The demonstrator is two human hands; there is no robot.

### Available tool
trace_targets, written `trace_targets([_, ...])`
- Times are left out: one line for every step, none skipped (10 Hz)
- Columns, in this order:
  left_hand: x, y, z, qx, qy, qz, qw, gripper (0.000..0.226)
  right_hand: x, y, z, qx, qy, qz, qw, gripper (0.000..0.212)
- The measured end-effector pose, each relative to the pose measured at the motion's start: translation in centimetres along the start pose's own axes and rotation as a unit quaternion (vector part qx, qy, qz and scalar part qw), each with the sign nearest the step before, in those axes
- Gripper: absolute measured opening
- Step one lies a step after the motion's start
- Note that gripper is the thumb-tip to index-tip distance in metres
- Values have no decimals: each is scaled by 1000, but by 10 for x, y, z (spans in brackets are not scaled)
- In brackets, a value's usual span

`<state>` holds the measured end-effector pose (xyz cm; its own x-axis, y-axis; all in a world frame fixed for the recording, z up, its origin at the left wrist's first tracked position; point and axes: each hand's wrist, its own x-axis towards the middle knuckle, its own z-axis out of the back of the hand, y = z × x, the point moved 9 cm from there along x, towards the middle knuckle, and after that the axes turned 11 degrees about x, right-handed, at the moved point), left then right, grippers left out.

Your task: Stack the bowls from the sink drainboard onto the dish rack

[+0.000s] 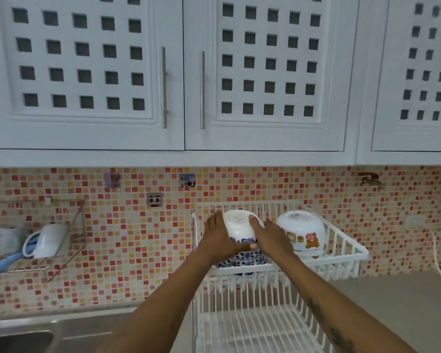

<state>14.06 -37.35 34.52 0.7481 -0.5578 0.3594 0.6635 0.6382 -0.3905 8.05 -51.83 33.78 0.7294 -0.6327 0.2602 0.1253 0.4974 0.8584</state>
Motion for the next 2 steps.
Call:
trace_targets([-18,4,15,-15,18,27,999,120,-23,29,20,-173,-106,130,970,64])
trace_targets([-40,11,34,-20,16,28,999,109,-37,28,25,-208,-109,163,958,58])
